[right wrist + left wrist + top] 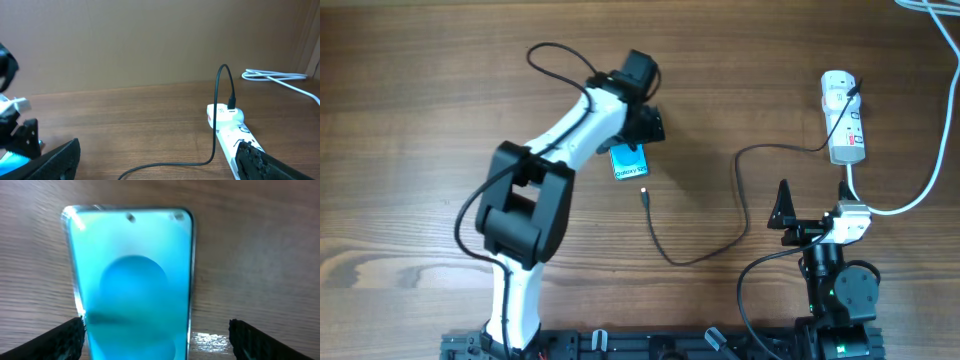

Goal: Plug charger to phone and switch on socket
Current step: 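Lower the left gripper and grasp the phone's bottom edge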

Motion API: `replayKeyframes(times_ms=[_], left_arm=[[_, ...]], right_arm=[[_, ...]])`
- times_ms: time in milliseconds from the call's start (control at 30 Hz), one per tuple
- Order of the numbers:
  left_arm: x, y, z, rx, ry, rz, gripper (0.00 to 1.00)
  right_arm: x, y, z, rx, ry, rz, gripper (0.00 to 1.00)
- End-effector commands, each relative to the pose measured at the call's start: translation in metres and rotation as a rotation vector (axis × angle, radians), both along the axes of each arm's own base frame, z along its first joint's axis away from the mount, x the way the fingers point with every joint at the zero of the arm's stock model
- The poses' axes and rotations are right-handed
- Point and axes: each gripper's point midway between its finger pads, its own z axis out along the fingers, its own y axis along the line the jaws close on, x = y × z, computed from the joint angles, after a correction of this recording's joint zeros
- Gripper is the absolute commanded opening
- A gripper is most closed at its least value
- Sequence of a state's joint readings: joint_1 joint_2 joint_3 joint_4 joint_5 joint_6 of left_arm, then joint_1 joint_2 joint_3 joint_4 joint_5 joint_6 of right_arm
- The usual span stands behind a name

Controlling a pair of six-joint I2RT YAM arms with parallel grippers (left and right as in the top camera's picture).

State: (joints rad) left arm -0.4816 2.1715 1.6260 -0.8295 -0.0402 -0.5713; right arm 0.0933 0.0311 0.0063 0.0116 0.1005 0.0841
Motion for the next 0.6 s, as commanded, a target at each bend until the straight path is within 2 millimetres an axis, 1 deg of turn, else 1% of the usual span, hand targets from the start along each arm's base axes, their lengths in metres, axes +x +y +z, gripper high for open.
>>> replayKeyframes(times_ms=[0,233,333,433,567], left_arm=[[-0.001,0.005,-0.012,0.095,-0.009,0.009,0.96],[-0.002,0.012,-0.015,0.104,0.008,0.022,0.96],[-0.005,0.015,-0.016,0.11,0.021,0.025,0.94],[-0.009,0.017,-0.021,0.116,0.031,0.025,0.91],[-0.017,0.022,-0.032,0.125,0.048,0.024,0.91]], right_arm=[[0.0,0.003,0.0,-0.004,-0.002,0.013,1.0],[0.0,0.003,0.0,-0.003,-0.002,0.013,1.0],[0.0,0.003,0.0,-0.003,-0.002,0.013,1.0],[0.0,0.003,0.0,-0.004,-0.002,0.013,1.0],[0.0,0.003,0.0,-0.003,-0.002,0.013,1.0]])
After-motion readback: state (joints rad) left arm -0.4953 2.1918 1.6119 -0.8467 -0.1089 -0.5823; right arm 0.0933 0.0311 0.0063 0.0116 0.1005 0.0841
